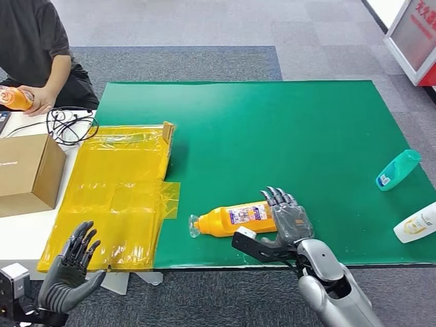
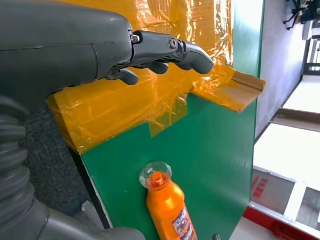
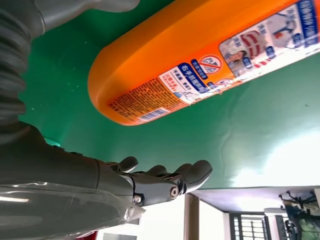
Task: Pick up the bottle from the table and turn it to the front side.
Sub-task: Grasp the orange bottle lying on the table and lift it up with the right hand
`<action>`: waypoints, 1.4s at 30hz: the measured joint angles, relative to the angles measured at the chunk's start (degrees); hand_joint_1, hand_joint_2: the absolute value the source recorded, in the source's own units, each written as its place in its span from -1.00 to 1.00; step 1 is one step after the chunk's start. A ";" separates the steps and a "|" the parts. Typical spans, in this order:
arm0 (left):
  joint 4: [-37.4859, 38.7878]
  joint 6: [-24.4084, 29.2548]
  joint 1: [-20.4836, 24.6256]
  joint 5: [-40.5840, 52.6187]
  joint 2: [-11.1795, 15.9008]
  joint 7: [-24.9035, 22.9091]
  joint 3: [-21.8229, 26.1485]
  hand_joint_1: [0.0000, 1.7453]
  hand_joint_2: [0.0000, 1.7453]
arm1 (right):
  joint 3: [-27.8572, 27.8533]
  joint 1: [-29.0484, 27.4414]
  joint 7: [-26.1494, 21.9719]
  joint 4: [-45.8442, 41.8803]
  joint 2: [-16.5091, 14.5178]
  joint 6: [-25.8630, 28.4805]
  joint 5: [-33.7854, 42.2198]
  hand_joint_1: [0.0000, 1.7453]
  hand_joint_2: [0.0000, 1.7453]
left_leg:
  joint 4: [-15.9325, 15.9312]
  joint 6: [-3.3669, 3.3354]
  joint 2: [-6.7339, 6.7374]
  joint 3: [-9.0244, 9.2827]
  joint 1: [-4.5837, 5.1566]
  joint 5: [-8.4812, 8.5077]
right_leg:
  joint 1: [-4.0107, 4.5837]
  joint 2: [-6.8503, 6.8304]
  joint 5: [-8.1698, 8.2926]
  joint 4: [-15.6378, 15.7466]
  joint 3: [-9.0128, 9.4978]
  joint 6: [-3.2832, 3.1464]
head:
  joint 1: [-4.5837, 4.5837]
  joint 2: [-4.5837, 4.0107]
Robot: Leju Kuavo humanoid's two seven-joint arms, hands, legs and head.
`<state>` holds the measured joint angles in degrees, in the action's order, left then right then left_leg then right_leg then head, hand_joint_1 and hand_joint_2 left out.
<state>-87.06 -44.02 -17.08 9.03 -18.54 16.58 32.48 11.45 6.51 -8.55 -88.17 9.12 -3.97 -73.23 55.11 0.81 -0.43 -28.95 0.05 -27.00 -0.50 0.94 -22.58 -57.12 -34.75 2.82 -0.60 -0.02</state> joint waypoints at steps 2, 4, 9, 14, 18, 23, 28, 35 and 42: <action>0.45 0.38 0.26 0.04 0.39 0.36 -0.07 -1.00 1.00 | 1.15 1.47 -0.02 1.73 0.83 -1.34 0.57 -1.00 1.00 | 0.00 0.00 0.01 0.00 0.00 0.00 | 0.00 0.01 0.00 0.00 0.00 0.00 | 0.00 0.00; 1.03 0.92 0.61 0.03 0.96 0.92 -0.26 -1.00 1.00 | 2.82 3.57 -0.23 4.33 1.73 -2.99 1.53 -1.00 1.00 | 0.00 0.00 0.01 0.00 0.00 0.00 | 0.00 0.00 0.01 0.00 0.00 0.00 | 0.00 0.00; 2.88 2.56 1.51 -0.42 2.73 2.24 -1.31 -1.00 1.00 | 7.50 10.42 -1.13 12.96 2.90 -4.08 4.40 -1.00 1.00 | 0.00 0.02 0.01 0.01 0.00 0.05 | 0.00 0.01 0.07 0.00 0.00 -0.02 | 0.01 0.00; 4.57 3.75 1.92 -1.30 4.34 2.92 -2.62 -1.00 1.00 | 11.57 16.43 -1.46 20.64 2.99 -4.68 6.40 -1.00 1.00 | 0.00 0.04 0.01 0.03 0.00 0.09 | 0.00 0.00 0.08 -0.01 -0.01 -0.02 | 0.00 0.00; 5.57 3.91 2.01 -1.50 5.15 3.00 -3.29 -1.00 1.00 | 13.48 18.84 -1.50 23.70 2.99 -4.69 6.89 -1.00 1.00 | 0.00 0.04 0.01 0.02 0.00 0.09 | 0.00 0.01 0.07 -0.01 -0.03 -0.02 | 0.01 0.00; 6.58 4.22 2.06 -2.07 5.87 3.42 -3.99 -1.00 1.00 | 15.57 21.38 -1.67 26.47 2.99 -5.47 8.38 -0.99 1.00 | 0.00 0.04 0.01 0.03 0.00 0.09 | 0.00 0.01 0.08 -0.01 -0.02 -0.02 | 0.00 0.00; 7.38 4.54 2.07 -2.48 6.49 3.75 -4.68 -1.00 1.00 | 17.37 23.19 -2.03 28.57 3.09 -6.05 9.57 1.00 1.00 | 0.00 0.05 0.01 0.09 0.01 0.10 | 0.00 0.02 0.11 -0.01 0.02 -0.04 | 0.01 0.00; 8.16 4.93 1.99 -3.27 7.39 4.00 -5.02 -1.00 1.00 | 19.64 24.43 -3.09 29.31 5.08 -5.71 14.59 1.00 1.00 | 0.00 0.05 0.01 0.14 0.01 0.13 | 0.01 0.00 0.12 -0.01 0.08 -0.04 | 0.01 0.00; 7.98 4.33 1.41 -3.21 7.03 3.01 -4.84 -1.00 1.00 | 17.61 18.56 -0.75 20.84 6.25 -2.16 20.59 1.00 1.00 | 0.00 0.05 -0.01 0.06 0.00 0.10 | 0.00 0.01 0.11 -0.01 0.03 -0.04 | 0.01 0.00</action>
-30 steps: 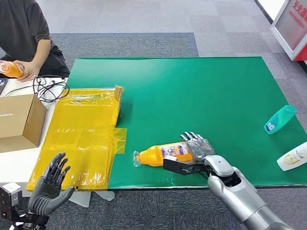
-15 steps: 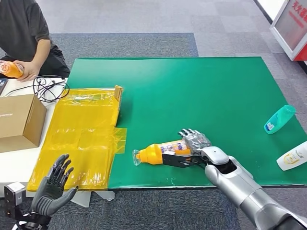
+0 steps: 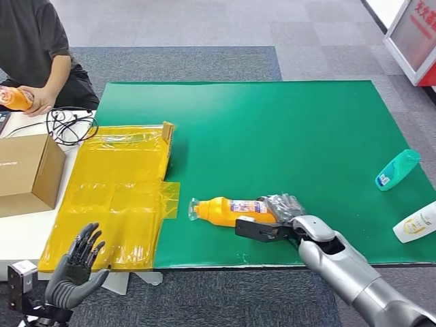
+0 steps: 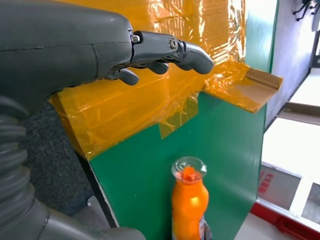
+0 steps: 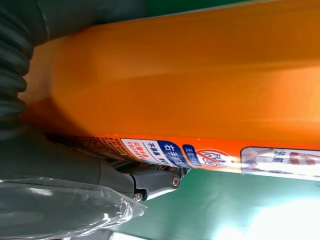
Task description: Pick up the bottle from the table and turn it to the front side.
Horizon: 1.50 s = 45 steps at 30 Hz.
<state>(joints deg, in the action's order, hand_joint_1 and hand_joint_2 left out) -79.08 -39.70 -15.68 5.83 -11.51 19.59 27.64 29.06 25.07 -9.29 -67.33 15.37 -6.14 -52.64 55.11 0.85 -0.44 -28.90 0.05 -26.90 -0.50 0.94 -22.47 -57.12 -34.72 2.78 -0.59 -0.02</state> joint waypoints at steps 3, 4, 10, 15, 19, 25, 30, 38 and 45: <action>-0.64 -0.37 -0.29 0.41 -0.73 -0.68 0.14 -1.00 1.00 | -2.89 -4.14 0.37 -6.19 -0.98 1.63 2.11 1.00 1.00 | 0.00 0.00 -0.01 -0.11 -0.02 -0.01 | 0.00 -0.02 -0.01 0.00 -0.09 -0.01 | 0.00 0.00; -0.99 -0.45 -0.38 0.57 -1.05 -0.88 0.21 -1.00 1.00 | -4.15 -5.41 0.40 -8.23 -1.75 2.22 2.97 1.00 1.00 | 0.00 0.00 -0.01 -0.13 -0.02 -0.01 | 0.00 -0.01 -0.01 0.00 -0.11 -0.01 | -0.01 0.00; -4.09 -0.68 -0.50 1.26 -3.41 -1.98 0.53 -1.00 1.00 | -12.22 -10.59 0.88 -17.94 -9.22 2.18 10.47 1.00 1.00 | 0.00 0.03 -0.01 -0.14 -0.03 0.03 | 0.02 -0.02 -0.01 -0.01 -0.14 -0.02 | -0.01 0.00; -6.26 -0.47 0.13 -0.33 -4.50 -2.88 -0.26 -1.00 1.00 | -16.51 -12.83 0.34 -21.46 -14.91 1.40 15.09 1.00 1.00 | 0.00 0.03 -0.01 -0.12 -0.01 0.05 | 0.03 -0.02 0.00 -0.01 -0.13 -0.02 | 0.00 0.00; -7.57 3.45 1.63 -4.57 -4.48 -4.45 -3.37 -1.00 1.00 | -16.87 -13.96 -2.57 -21.58 -17.45 3.19 16.56 1.00 1.00 | 0.00 0.03 -0.01 -0.12 0.00 0.05 | 0.02 -0.02 0.00 -0.01 -0.13 -0.01 | 0.00 0.00; -10.32 11.76 6.36 -16.13 -3.35 -11.27 -10.67 -1.00 1.00 | -16.62 -14.19 -5.22 -21.52 -20.04 5.46 19.84 1.00 1.00 | 0.00 0.03 -0.01 -0.10 -0.01 0.06 | 0.01 -0.02 0.02 -0.01 -0.10 -0.01 | 0.00 0.00; -10.55 16.05 9.68 -22.61 -1.66 -15.03 -16.11 -1.00 1.00 | -15.83 -14.91 -8.80 -20.71 -21.09 8.10 20.40 1.00 1.00 | 0.00 0.04 -0.01 -0.10 -0.02 0.07 | 0.02 -0.02 0.02 -0.01 -0.11 -0.01 | -0.01 0.00; -9.85 18.15 12.96 -26.30 0.95 -17.94 -23.71 -1.00 1.00 | -12.16 -18.13 -13.03 -18.93 -21.26 12.42 15.57 1.00 1.00 | 0.00 0.04 -0.01 -0.14 -0.01 0.06 | 0.02 -0.01 0.01 -0.01 -0.13 -0.01 | -0.01 0.00; -8.45 19.19 16.02 -27.46 3.33 -22.79 -30.49 -1.00 1.00 | -9.17 -15.97 -13.23 -16.81 -21.31 13.00 12.03 1.00 1.00 | 0.00 0.06 -0.01 -0.11 -0.01 0.08 | 0.01 -0.01 0.05 -0.01 -0.11 -0.04 | 0.01 0.00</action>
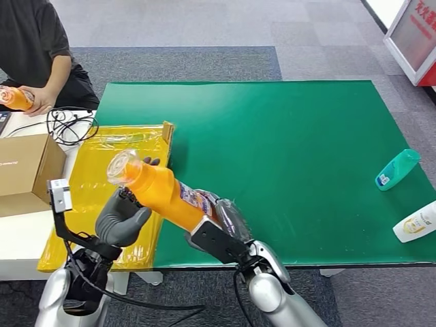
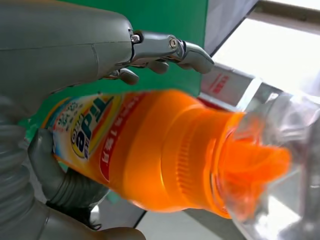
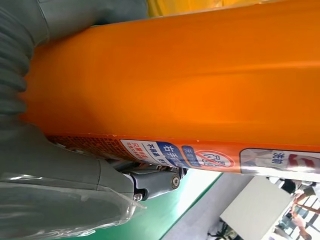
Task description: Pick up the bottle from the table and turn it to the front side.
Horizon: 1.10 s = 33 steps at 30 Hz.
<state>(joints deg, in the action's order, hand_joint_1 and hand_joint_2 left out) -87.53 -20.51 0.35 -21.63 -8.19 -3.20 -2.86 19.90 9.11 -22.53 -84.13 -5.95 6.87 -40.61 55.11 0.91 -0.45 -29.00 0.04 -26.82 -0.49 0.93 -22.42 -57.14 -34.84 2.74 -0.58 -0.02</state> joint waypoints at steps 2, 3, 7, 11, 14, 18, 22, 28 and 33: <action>0.27 0.24 0.25 0.00 0.91 -0.86 -1.54 -1.00 1.00 | 0.64 0.41 -0.27 0.45 0.00 0.14 -0.25 1.00 1.00 | 0.00 0.02 0.00 0.00 -0.01 0.01 | 0.00 0.00 0.00 0.00 -0.01 0.00 | -0.01 0.00; 0.43 0.38 0.38 0.01 1.39 -1.17 -2.21 -1.00 1.00 | 0.95 0.59 -0.46 0.66 0.00 0.23 -0.35 1.00 1.00 | 0.00 0.02 0.00 0.00 -0.01 0.01 | 0.01 0.00 0.00 -0.01 -0.01 -0.01 | -0.01 0.00; 1.35 0.99 0.98 0.18 3.25 -1.94 -4.04 -0.99 1.00 | 2.10 1.10 -1.06 1.36 -0.01 0.49 -0.99 1.00 1.00 | 0.00 0.03 0.00 -0.01 -0.01 0.01 | 0.01 0.00 -0.01 -0.02 -0.02 -0.01 | -0.01 0.00; 2.04 2.19 1.38 2.42 4.40 -1.78 -5.06 -0.30 1.00 | 2.90 1.39 -1.14 2.15 -0.05 0.78 -1.01 1.00 1.00 | 0.00 0.02 0.00 -0.02 -0.01 0.02 | 0.01 0.00 0.00 -0.02 -0.01 -0.01 | -0.01 0.00; 2.11 3.57 1.42 5.75 4.84 -1.11 -5.39 0.85 1.00 | 3.08 1.69 -1.14 3.03 -0.14 0.96 -1.04 1.00 1.00 | 0.00 0.02 0.00 -0.02 0.00 0.02 | 0.00 0.00 0.00 -0.02 0.00 -0.01 | -0.01 0.00; 1.90 4.09 1.09 11.03 5.15 0.23 -5.29 1.00 1.00 | 3.71 2.19 -1.41 5.12 -0.56 1.65 -1.19 1.00 1.00 | 0.00 0.02 0.00 -0.02 -0.01 0.02 | 0.00 0.00 0.00 -0.02 0.00 -0.01 | -0.01 0.00; 0.95 4.16 0.77 16.72 5.27 1.29 -4.91 1.00 1.00 | 4.12 2.57 -1.87 6.61 -1.09 2.30 -1.36 1.00 1.00 | 0.00 0.03 0.00 -0.02 -0.01 0.02 | 0.01 0.00 0.00 -0.02 -0.03 -0.01 | -0.01 0.00; -1.08 4.15 0.93 22.00 4.79 1.31 -4.58 1.00 1.00 | 4.06 2.67 -1.02 6.76 -1.36 2.32 -1.39 -0.99 1.00 | 0.00 0.03 0.00 0.01 0.00 0.02 | 0.02 0.01 0.00 -0.02 -0.02 -0.01 | -0.01 0.00; -3.69 4.48 0.74 25.60 4.63 1.15 -4.86 1.00 1.00 | 2.42 1.34 -0.13 6.64 -1.33 1.96 -1.24 -1.00 1.00 | 0.00 0.03 0.00 0.01 0.01 0.02 | 0.01 0.01 0.00 -0.02 -0.02 -0.01 | -0.01 0.00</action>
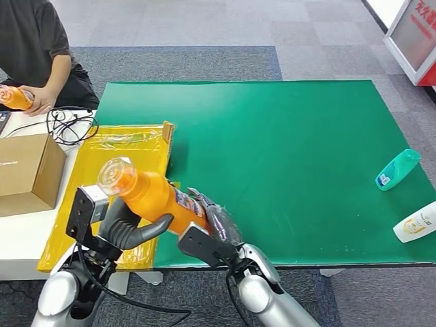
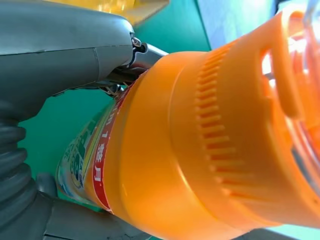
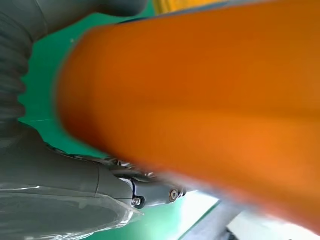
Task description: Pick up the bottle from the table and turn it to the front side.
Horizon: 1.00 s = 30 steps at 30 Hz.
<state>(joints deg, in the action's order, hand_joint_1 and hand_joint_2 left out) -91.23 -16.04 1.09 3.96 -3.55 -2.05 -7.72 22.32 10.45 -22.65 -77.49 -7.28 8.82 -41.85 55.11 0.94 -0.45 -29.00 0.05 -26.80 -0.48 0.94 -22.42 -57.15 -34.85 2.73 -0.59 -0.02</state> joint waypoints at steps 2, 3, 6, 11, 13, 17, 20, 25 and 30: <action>-1.08 0.41 -0.42 1.99 0.10 -0.01 0.03 1.00 1.00 | -1.02 -0.89 -0.05 -0.01 0.00 0.00 0.17 -1.00 1.00 | 0.00 0.00 0.00 -0.01 -0.01 0.00 | 0.00 0.00 0.00 0.00 -0.01 0.00 | 0.00 0.00; -1.60 0.59 -0.66 3.01 0.19 -0.08 0.10 1.00 1.00 | -1.49 -1.24 -0.12 -0.04 0.00 -0.01 0.21 -1.00 1.00 | 0.00 0.00 0.00 -0.02 -0.01 0.00 | -0.01 0.00 0.00 0.00 -0.02 0.00 | 0.00 0.00; -3.31 0.85 -0.99 5.80 0.42 -1.05 0.89 1.00 1.00 | -2.79 -1.65 0.22 -0.49 0.00 -0.48 0.23 -1.00 1.00 | 0.00 0.00 0.00 -0.03 -0.02 0.00 | 0.00 0.00 0.00 0.00 -0.03 0.00 | 0.00 0.00; -6.40 -0.02 -1.11 11.44 2.36 -4.01 4.13 1.00 1.00 | -5.42 -2.25 1.01 -1.22 0.00 -1.17 0.28 -1.00 1.00 | 0.00 0.03 0.00 -0.02 -0.02 0.03 | 0.00 0.00 0.01 -0.01 -0.02 -0.02 | 0.01 0.00; -7.10 -0.91 -1.13 14.29 4.06 -5.46 5.62 1.00 1.00 | -6.50 -2.75 1.17 -1.37 0.00 -1.17 0.37 -1.00 1.00 | 0.00 0.05 0.00 -0.01 -0.03 0.04 | 0.01 0.00 0.01 -0.03 -0.02 -0.02 | 0.01 0.00; -7.50 -3.57 -1.17 18.68 8.71 -8.48 8.80 1.00 1.00 | -8.65 -3.81 1.21 -1.39 0.00 -1.50 0.41 -1.00 1.00 | 0.00 0.07 0.00 -0.02 -0.04 0.05 | 0.03 0.01 0.01 -0.05 -0.04 -0.03 | 0.00 0.00; -7.40 -5.90 -1.16 20.51 12.43 -9.92 10.97 1.00 1.00 | -9.83 -4.46 1.15 -1.39 0.00 -2.26 0.38 -1.00 1.00 | -0.01 0.07 0.00 -0.02 -0.04 0.05 | 0.06 0.01 0.00 -0.06 -0.05 -0.04 | 0.01 0.00; -4.84 -9.70 1.07 27.64 18.61 -11.45 12.16 1.00 1.00 | -10.85 -4.93 0.89 -1.36 -0.01 -3.28 0.13 -1.00 1.00 | 0.00 0.07 0.00 -0.02 -0.03 0.05 | 0.08 0.00 0.00 -0.05 -0.07 -0.05 | 0.01 0.00; 1.54 -10.65 7.23 38.74 22.11 -10.75 9.50 0.98 1.00 | -11.04 -5.09 0.69 -1.32 -0.02 -3.81 0.00 -1.00 1.00 | 0.00 0.07 0.00 -0.02 -0.03 0.09 | 0.07 -0.01 0.04 -0.05 -0.07 -0.09 | 0.01 0.00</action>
<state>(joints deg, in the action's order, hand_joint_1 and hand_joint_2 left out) -89.68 -26.69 8.32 42.70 18.55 -12.80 1.79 11.28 5.36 -21.96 -78.81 -7.30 5.02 -41.85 55.11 1.01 -0.45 -29.01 0.02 -26.71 -0.40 0.93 -22.39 -57.21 -34.92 2.64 -0.58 -0.02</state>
